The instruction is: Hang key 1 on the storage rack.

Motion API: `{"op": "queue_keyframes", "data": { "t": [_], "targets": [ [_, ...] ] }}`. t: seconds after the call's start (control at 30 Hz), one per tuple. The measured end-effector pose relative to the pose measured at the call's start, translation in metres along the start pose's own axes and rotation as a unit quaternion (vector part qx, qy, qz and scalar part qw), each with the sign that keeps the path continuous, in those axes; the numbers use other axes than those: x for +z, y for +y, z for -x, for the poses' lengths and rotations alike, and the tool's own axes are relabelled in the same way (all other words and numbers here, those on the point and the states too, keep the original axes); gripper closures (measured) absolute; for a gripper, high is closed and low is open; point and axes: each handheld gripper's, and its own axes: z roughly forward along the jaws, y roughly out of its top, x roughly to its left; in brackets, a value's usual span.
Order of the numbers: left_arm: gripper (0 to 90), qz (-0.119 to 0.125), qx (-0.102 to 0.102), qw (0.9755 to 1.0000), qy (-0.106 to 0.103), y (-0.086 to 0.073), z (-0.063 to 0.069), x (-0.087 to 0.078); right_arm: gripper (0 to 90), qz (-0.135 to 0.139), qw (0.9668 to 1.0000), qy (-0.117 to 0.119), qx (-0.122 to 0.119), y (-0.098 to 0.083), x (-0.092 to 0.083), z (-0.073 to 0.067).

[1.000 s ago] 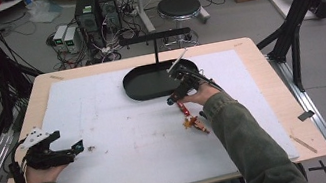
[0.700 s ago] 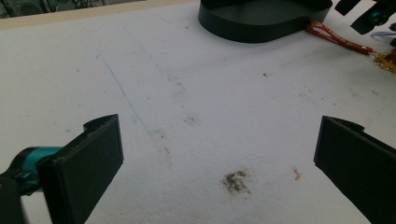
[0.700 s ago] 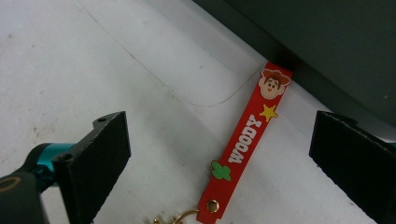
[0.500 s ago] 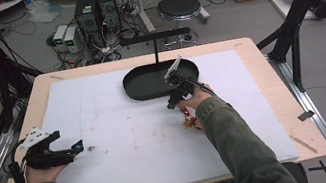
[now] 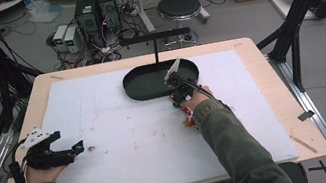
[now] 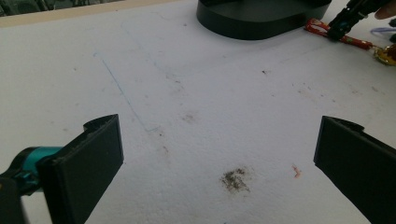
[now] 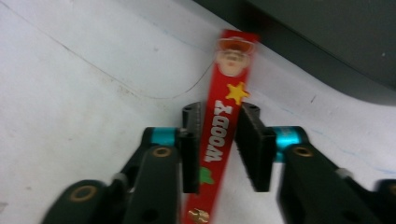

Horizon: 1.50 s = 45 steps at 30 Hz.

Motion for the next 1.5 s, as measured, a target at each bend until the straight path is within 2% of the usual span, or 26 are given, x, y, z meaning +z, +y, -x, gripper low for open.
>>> {"op": "queue_keyframes", "data": {
  "t": [0.07,0.17,0.3,0.47,0.7,0.77,0.87,1.03,1.13,1.33,1.4,1.5],
  "targets": [
    [1.9,0.001,-0.001,1.0000,0.000,0.000,0.000,0.000,74.7,0.000,0.9999,-0.011,-0.004,-0.001,-0.001,0.000],
    [1.9,0.002,-0.002,1.0000,0.000,0.000,0.000,0.000,75.0,0.006,1.0000,-0.004,-0.003,-0.002,-0.007,0.002],
    [1.9,0.002,-0.003,1.0000,0.000,0.000,0.000,0.000,75.0,0.018,0.9995,0.025,0.006,-0.004,-0.019,0.008],
    [1.9,0.001,-0.002,1.0000,0.000,0.000,0.000,0.000,75.1,0.033,0.9983,0.048,0.007,-0.008,-0.038,0.016],
    [1.9,0.001,-0.003,1.0000,-0.001,0.000,0.000,0.000,75.1,0.066,0.9930,0.096,0.018,-0.008,-0.067,0.026],
    [1.9,0.000,-0.004,1.0000,-0.001,0.000,0.000,0.001,75.1,0.071,0.9921,0.103,0.010,-0.008,-0.075,0.026],
    [1.9,-0.005,0.000,1.0000,-0.004,0.000,0.001,0.002,75.1,0.091,0.9878,0.126,0.012,-0.007,-0.086,0.026],
    [1.9,-0.003,-0.003,1.0000,-0.004,0.000,0.001,0.002,75.1,0.099,0.9862,0.132,0.002,-0.004,-0.099,0.026],
    [1.9,-0.004,-0.003,1.0000,-0.004,0.000,0.001,0.002,75.2,0.107,0.9830,0.149,0.003,-0.003,-0.107,0.026],
    [1.9,-0.004,-0.003,1.0000,-0.005,0.000,0.000,0.002,75.2,0.122,0.9797,0.159,-0.003,-0.001,-0.120,0.030],
    [1.9,-0.004,-0.003,1.0000,-0.005,0.000,0.000,0.002,75.2,0.123,0.9799,0.157,-0.007,0.000,-0.124,0.030],
    [1.9,-0.004,-0.003,1.0000,-0.005,0.000,0.000,0.002,75.1,0.129,0.9785,0.160,-0.008,0.002,-0.134,0.030]
  ]
}}
